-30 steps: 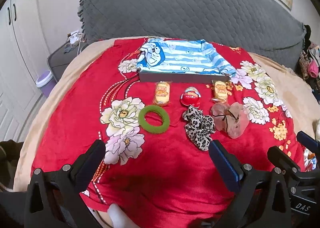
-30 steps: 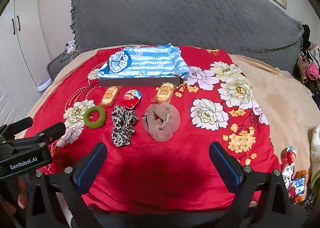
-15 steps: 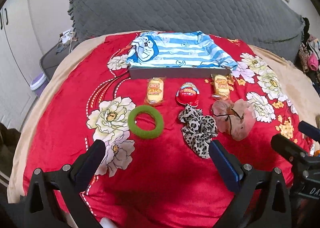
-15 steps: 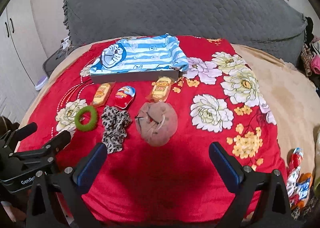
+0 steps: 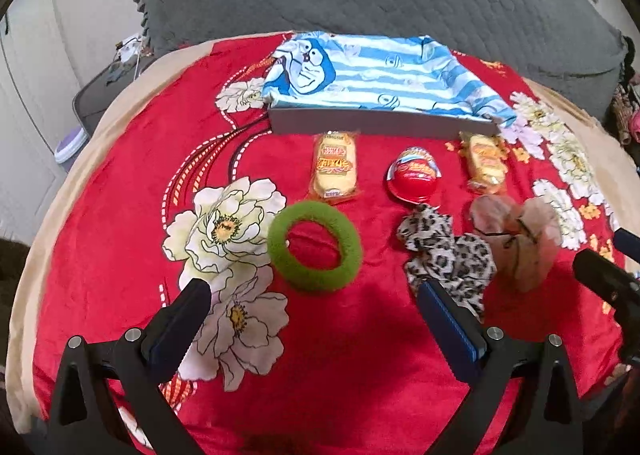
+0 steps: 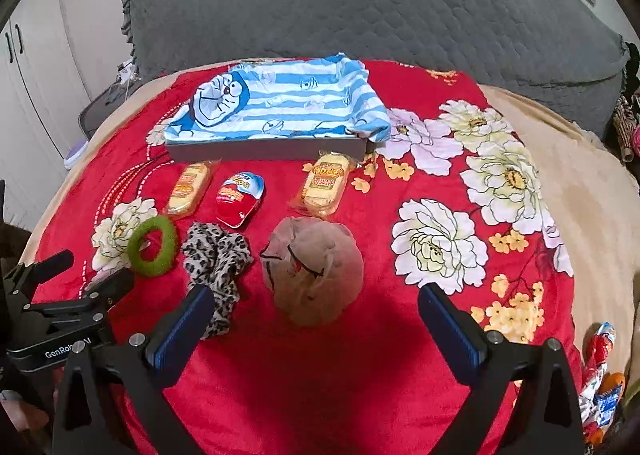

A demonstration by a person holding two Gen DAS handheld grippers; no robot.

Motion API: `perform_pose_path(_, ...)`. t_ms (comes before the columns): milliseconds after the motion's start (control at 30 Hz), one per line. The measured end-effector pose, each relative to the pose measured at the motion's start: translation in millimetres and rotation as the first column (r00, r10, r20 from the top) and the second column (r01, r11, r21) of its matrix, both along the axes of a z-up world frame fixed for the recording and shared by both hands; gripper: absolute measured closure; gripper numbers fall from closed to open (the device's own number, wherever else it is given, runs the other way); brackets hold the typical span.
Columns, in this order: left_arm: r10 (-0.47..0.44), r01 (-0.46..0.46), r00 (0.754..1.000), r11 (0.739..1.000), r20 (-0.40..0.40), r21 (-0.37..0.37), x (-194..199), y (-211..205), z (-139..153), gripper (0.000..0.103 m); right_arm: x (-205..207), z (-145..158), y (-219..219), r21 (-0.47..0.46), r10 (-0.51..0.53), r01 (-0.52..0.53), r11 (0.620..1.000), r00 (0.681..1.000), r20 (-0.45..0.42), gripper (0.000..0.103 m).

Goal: Organize objects
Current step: 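Move both tools toward the green ring and sheer beige scrunchie, then grasp the green fuzzy ring with the left tool while the right tool grasps the beige scrunchie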

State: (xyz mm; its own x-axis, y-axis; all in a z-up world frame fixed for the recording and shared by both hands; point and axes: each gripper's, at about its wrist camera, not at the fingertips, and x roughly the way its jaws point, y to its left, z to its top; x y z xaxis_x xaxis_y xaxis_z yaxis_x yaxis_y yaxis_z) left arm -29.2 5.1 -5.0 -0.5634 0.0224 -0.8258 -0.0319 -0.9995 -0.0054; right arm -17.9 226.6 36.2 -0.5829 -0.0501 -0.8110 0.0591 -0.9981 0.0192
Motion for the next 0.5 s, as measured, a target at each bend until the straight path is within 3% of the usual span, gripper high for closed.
perform_pose_path(500,0.017,-0.019,0.998,1.000,0.053,0.024,-41.3,-13.1,-33.8,0.000,-39.1,-33.6,10.6,-0.004,-0.027,0.027,1.000,0.997,0.071,0.001)
